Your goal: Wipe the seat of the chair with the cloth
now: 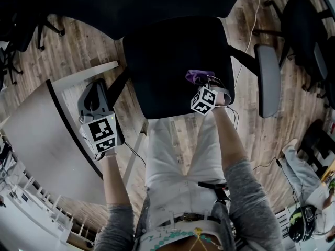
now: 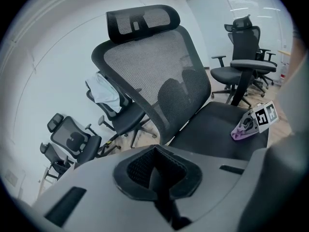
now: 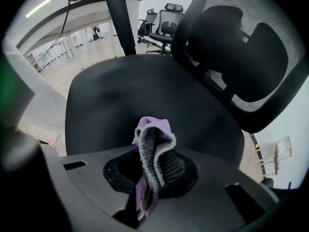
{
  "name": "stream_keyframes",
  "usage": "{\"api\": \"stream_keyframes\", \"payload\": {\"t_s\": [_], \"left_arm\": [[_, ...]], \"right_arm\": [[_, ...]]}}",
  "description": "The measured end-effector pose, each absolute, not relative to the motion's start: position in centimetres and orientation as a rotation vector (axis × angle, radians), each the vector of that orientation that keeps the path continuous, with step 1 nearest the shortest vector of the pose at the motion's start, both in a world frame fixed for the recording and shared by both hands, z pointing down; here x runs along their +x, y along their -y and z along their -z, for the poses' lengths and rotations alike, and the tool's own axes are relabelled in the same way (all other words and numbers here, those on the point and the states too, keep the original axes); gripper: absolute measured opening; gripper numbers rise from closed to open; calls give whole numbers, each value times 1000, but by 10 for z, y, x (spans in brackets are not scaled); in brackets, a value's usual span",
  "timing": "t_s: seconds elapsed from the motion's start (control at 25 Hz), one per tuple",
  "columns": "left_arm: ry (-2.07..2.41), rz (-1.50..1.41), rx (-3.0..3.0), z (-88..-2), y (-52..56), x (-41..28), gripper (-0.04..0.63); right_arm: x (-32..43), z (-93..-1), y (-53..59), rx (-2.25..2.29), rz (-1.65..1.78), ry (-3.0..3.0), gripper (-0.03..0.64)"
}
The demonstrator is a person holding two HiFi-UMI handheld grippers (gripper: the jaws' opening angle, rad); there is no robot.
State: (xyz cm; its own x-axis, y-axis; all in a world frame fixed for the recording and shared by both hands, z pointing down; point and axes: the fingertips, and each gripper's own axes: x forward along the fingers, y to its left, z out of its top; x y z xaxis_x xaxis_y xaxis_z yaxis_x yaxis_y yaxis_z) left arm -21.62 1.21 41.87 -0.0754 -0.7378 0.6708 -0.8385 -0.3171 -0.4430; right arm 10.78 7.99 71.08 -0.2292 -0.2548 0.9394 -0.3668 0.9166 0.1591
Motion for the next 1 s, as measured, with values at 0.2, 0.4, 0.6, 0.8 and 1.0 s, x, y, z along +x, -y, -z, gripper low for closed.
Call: {"api": "stream_keyframes", "payload": {"t_s": [0.2,0.4,0.6,0.8,1.0], "left_arm": [[1754,-1333,2061,-418,-13,-217,-2],[1758,-1345,2058,-418,-13,-217,-2],[1753,-1340,2059,-418,-12,-218,-2],[1753,-1342,2058,-418,-11,-216,-2],[1758,-1352,2058,-418,-12,-215,-2]], "right_arm": [[120,-708,-79,471,-115,1809,52],[132,-706,-77,493,-123,1795,52],[143,-704,-75,519,-145,1788,52],[158,-702,-74,551,-157,1781,52],[170,-699,-74,563,-149,1773,52]]}}
